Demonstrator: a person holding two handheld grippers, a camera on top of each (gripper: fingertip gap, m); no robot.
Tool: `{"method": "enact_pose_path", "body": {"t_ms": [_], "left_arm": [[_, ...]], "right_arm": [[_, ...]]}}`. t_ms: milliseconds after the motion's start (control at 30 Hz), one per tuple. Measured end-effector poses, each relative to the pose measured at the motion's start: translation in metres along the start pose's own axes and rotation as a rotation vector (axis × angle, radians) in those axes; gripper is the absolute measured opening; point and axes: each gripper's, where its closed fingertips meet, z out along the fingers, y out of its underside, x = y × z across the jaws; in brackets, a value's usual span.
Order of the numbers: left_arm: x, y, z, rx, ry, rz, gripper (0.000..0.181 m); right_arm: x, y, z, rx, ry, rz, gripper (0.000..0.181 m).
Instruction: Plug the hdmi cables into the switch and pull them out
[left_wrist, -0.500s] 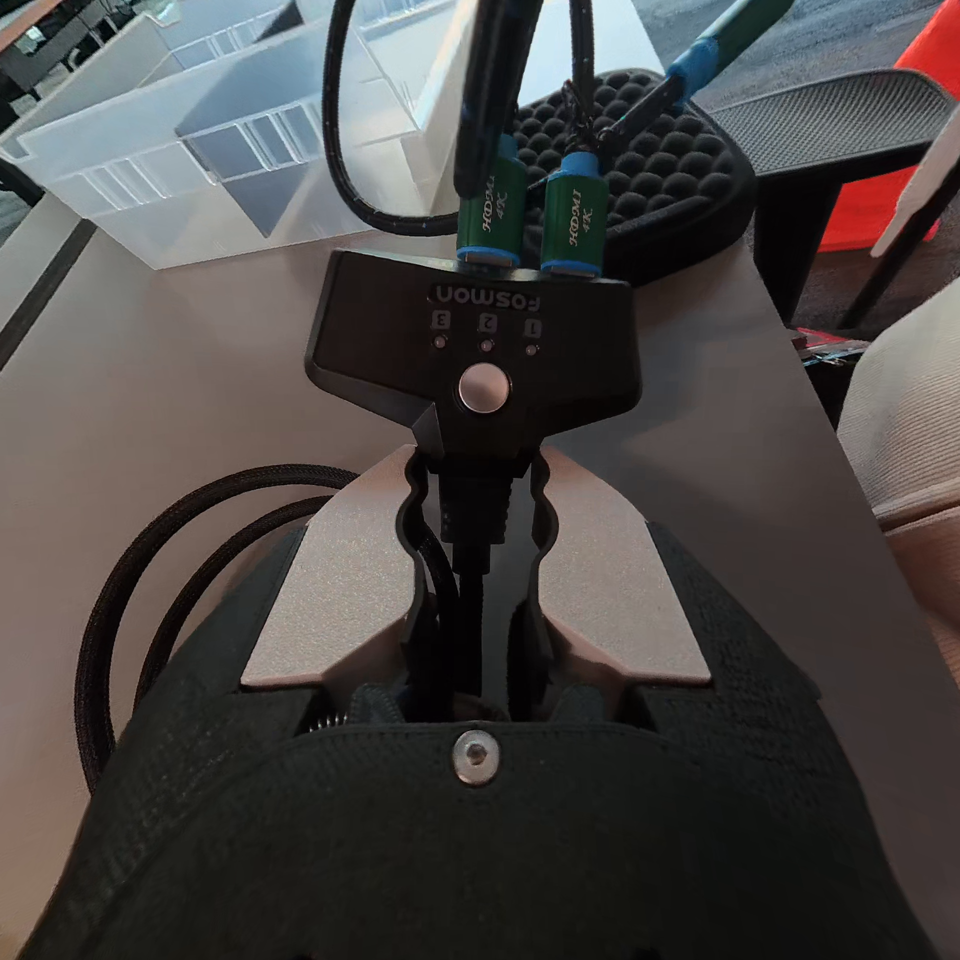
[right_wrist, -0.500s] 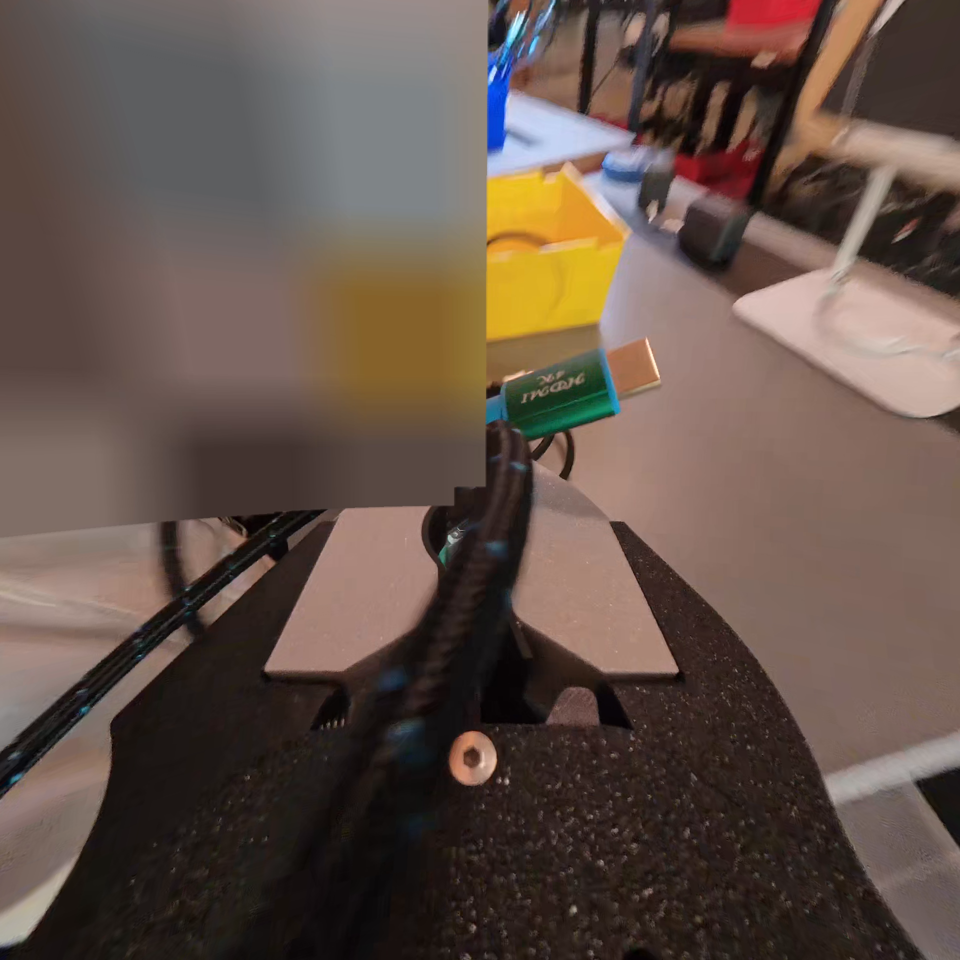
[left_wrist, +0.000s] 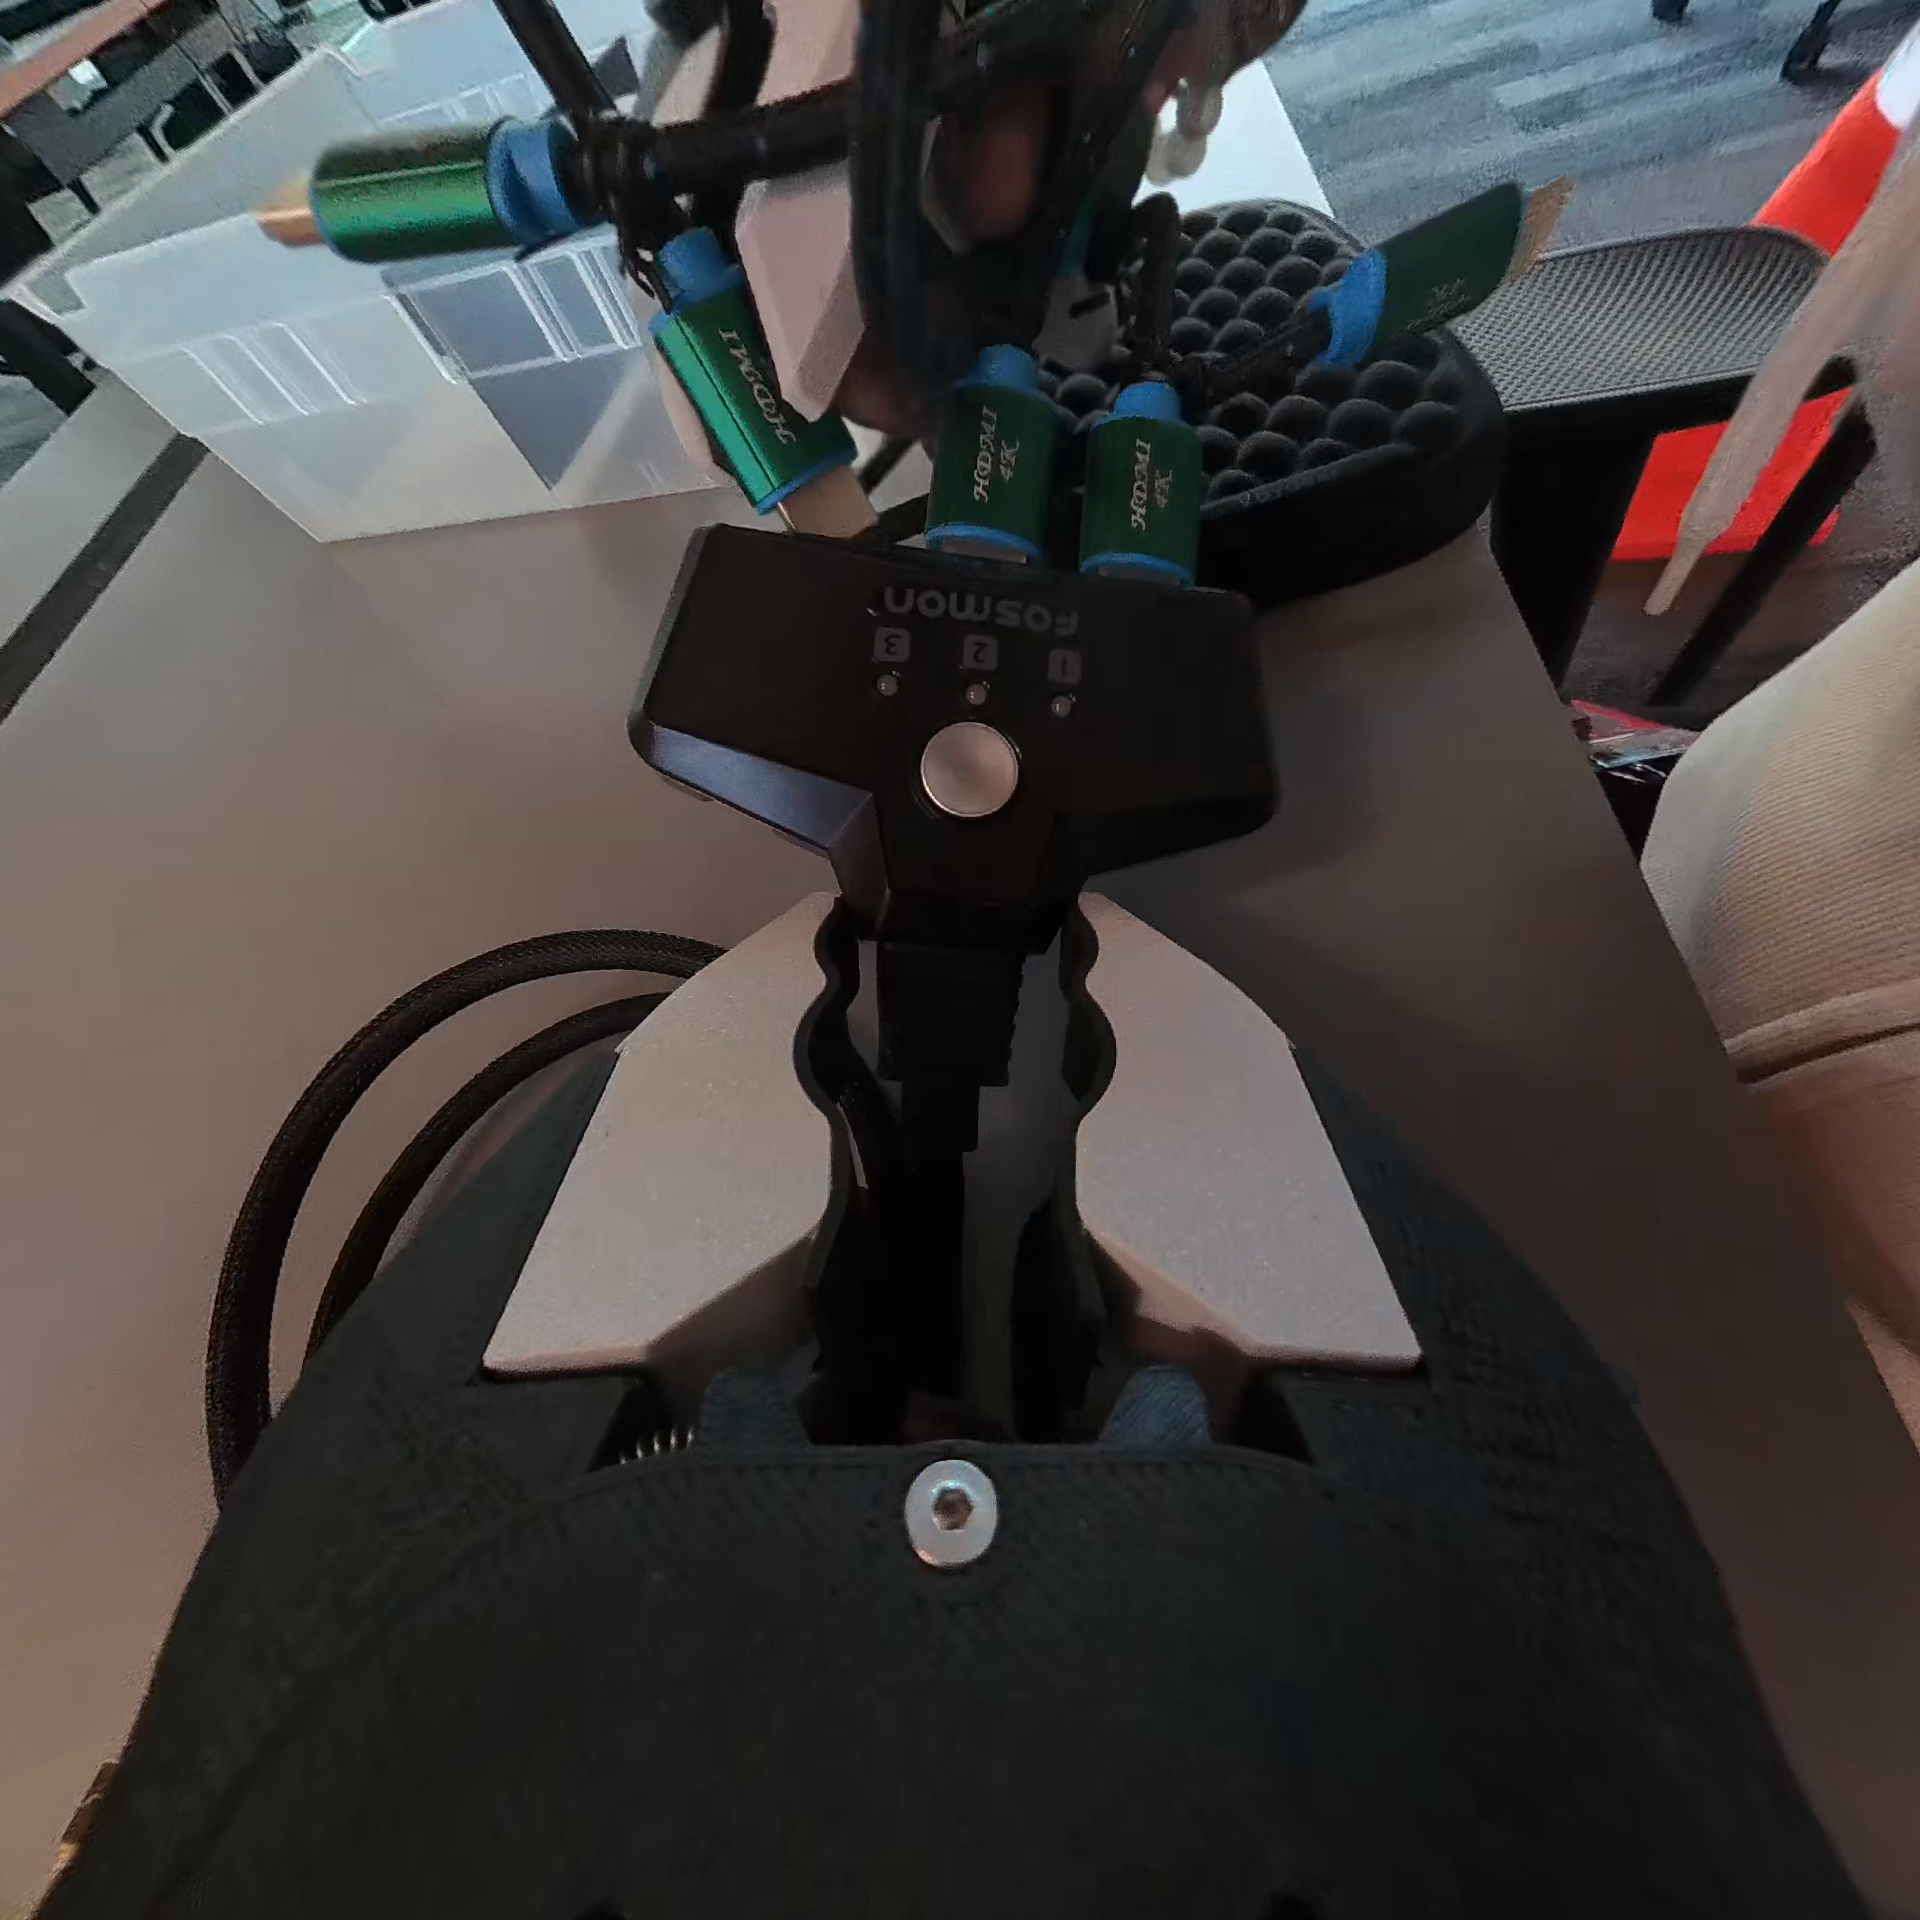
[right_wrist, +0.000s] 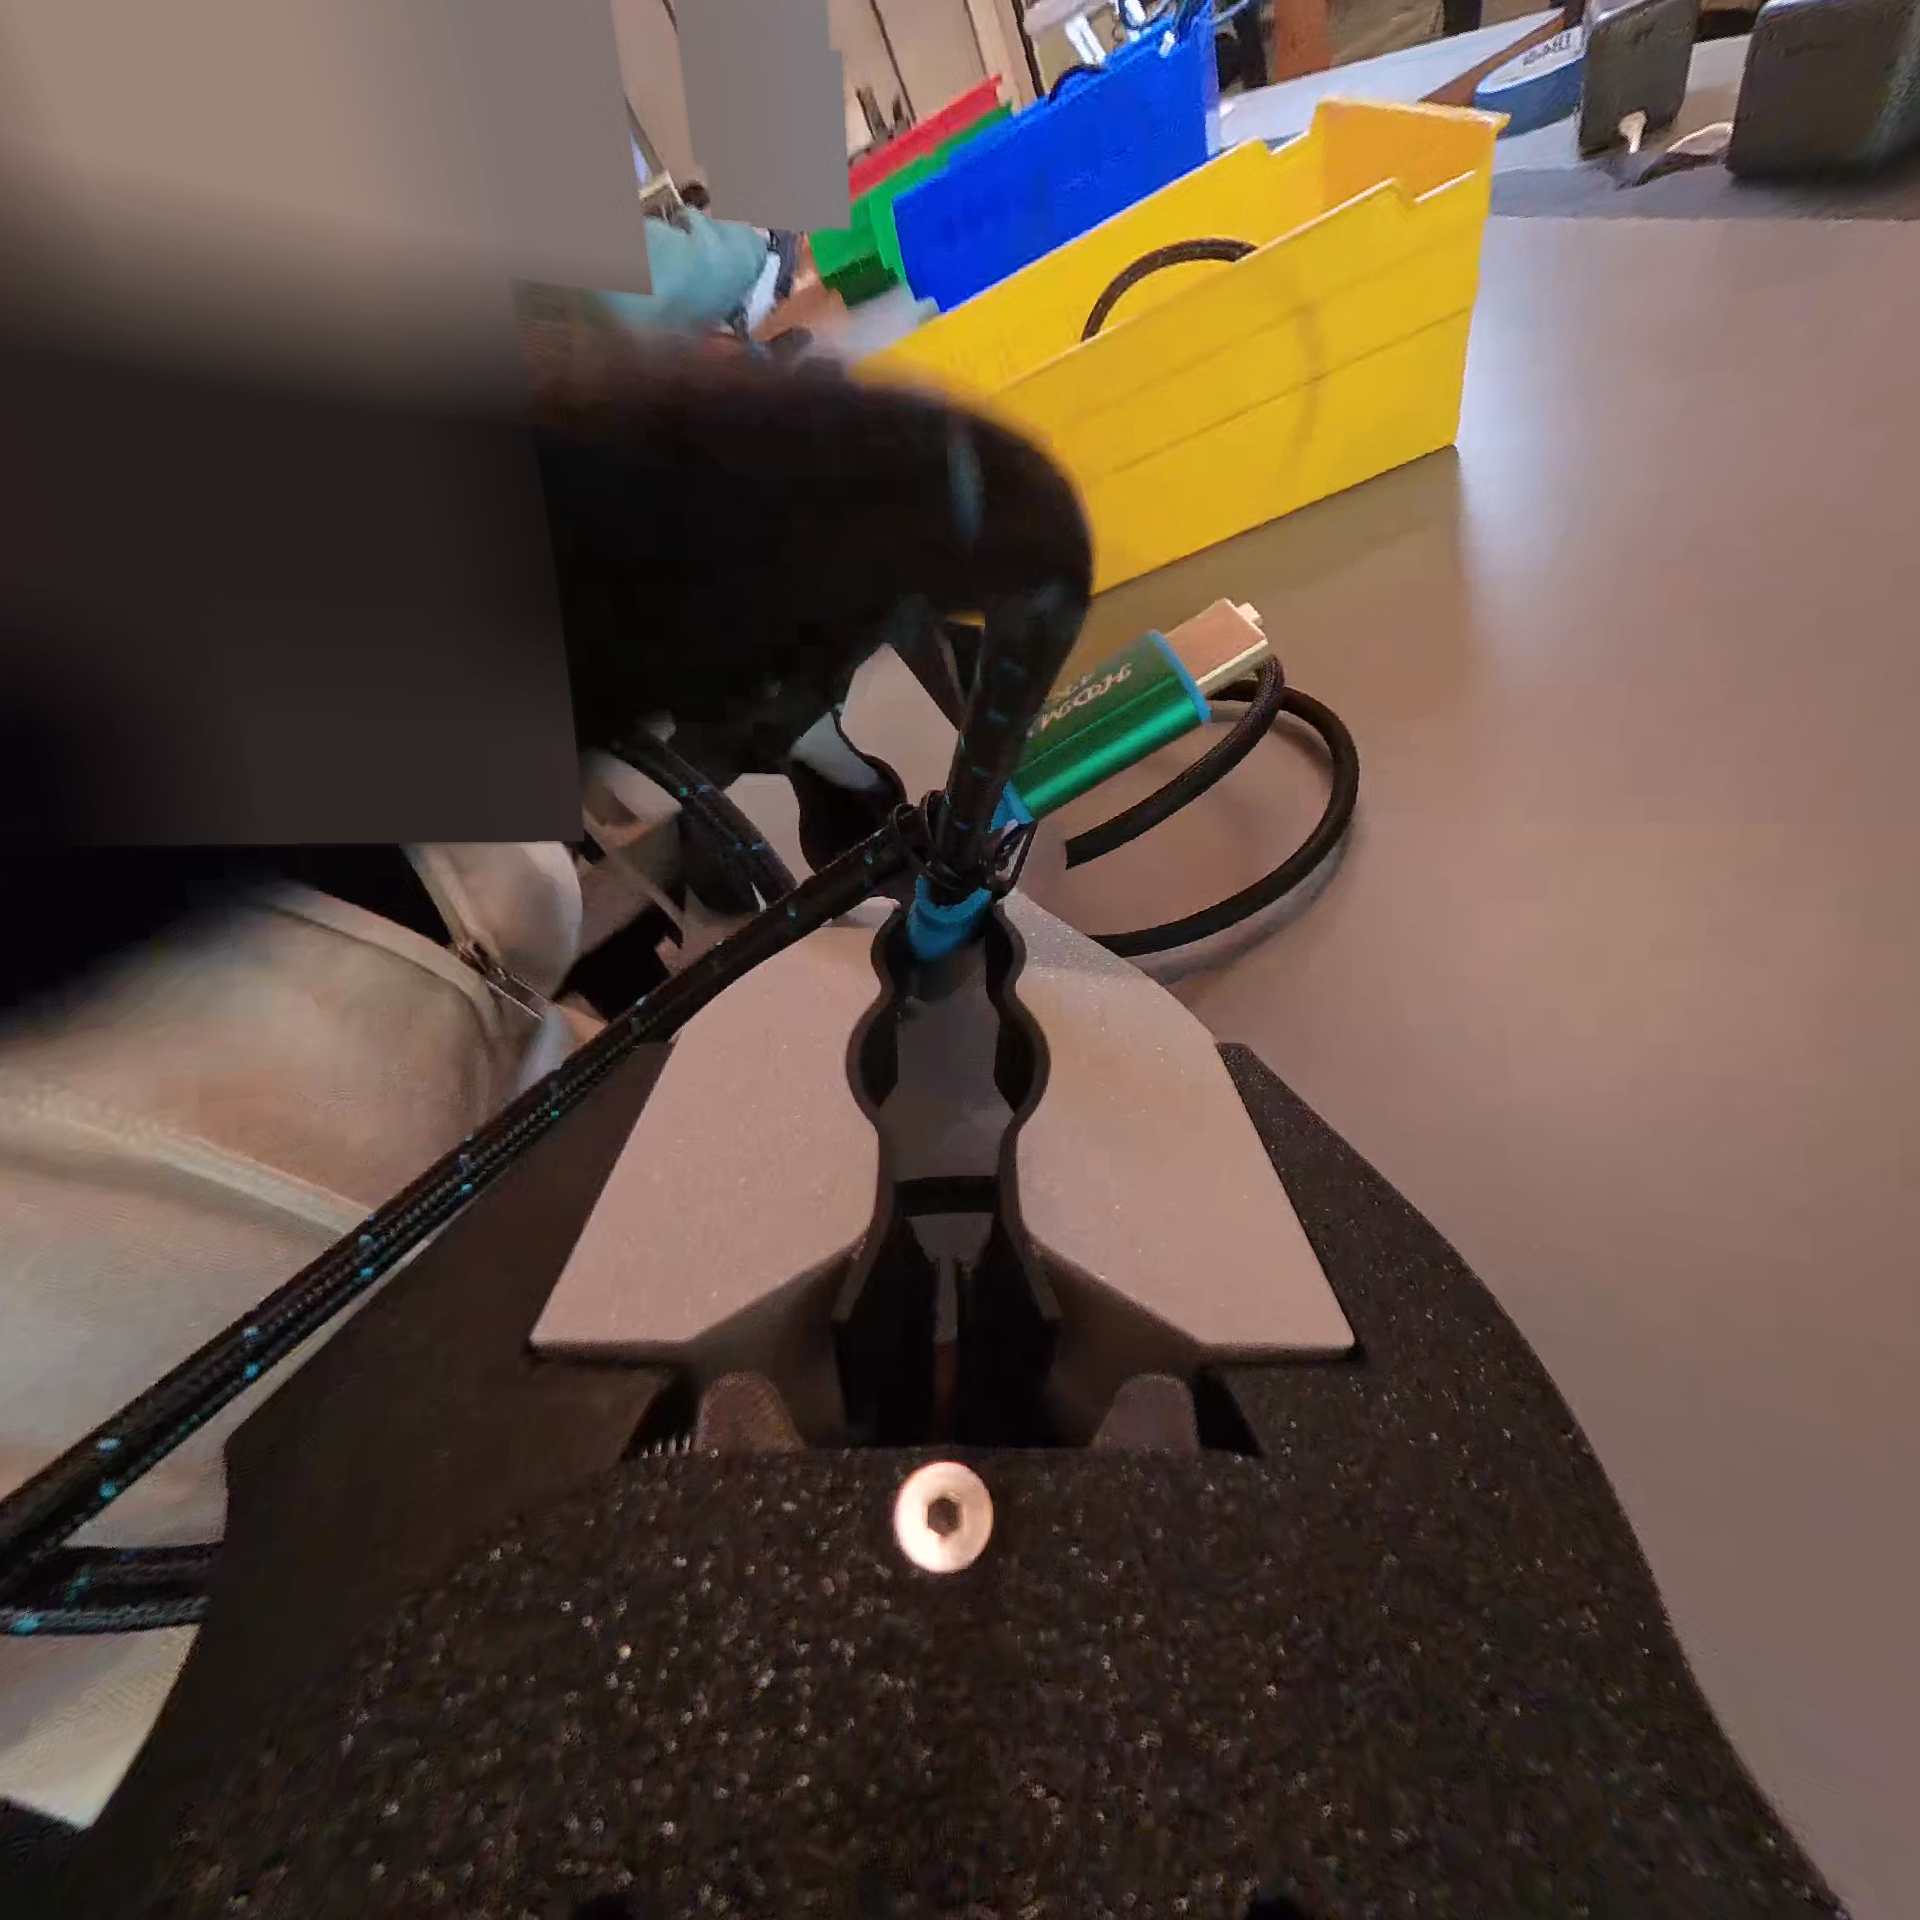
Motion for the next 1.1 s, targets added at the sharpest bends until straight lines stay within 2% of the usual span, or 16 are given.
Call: {"method": "enact_pose_path", "body": {"t_ms": [167, 300, 400, 533, 600, 667, 767, 867, 933, 1067, 1100], "left_arm": [[-0.001, -0.004, -0.001, 0.032, -0.019, 0.009, 0.037], [0.003, 0.004, 0.005, -0.036, -0.012, 0.046, 0.037], [0.007, 0.021, 0.012, -0.168, 0.01, 0.084, 0.038], [0.007, 0.025, 0.012, -0.197, 0.048, 0.026, 0.039], [0.012, 0.025, 0.01, -0.197, 0.117, 0.001, 0.039], [0.017, 0.008, 0.0, -0.087, 0.204, -0.057, 0.045], [0.005, -0.049, -0.029, 0.266, 0.286, -0.295, 0.049], [-0.038, -0.096, -0.048, 0.57, 0.203, -0.567, 0.047], [-0.05, -0.118, -0.045, 0.669, 0.202, -0.689, 0.038], [-0.039, -0.149, -0.044, 0.806, 0.377, -0.8, 0.028], [-0.038, -0.152, -0.045, 0.836, 0.4, -0.815, 0.02]], "right_arm": [[0.0, -0.009, -0.001, 0.082, -0.022, 0.073, 0.014], [0.001, -0.005, -0.003, 0.041, 0.006, 0.015, 0.014], [-0.004, -0.028, -0.015, 0.115, 0.014, -0.081, 0.014], [-0.006, -0.047, -0.026, 0.159, 0.05, -0.177, 0.014], [-0.012, -0.058, -0.029, 0.229, 0.021, -0.201, 0.014], [-0.021, -0.074, -0.034, 0.35, -0.032, -0.193, 0.014], [-0.031, -0.09, -0.037, 0.474, -0.08, -0.189, 0.014], [-0.041, -0.097, -0.028, 0.491, -0.119, -0.221, 0.013], [-0.05, -0.101, -0.019, 0.499, -0.157, -0.23, 0.014], [-0.057, -0.102, -0.005, 0.482, -0.18, -0.243, 0.013], [-0.058, -0.101, -0.003, 0.474, -0.176, -0.256, 0.014]]}}
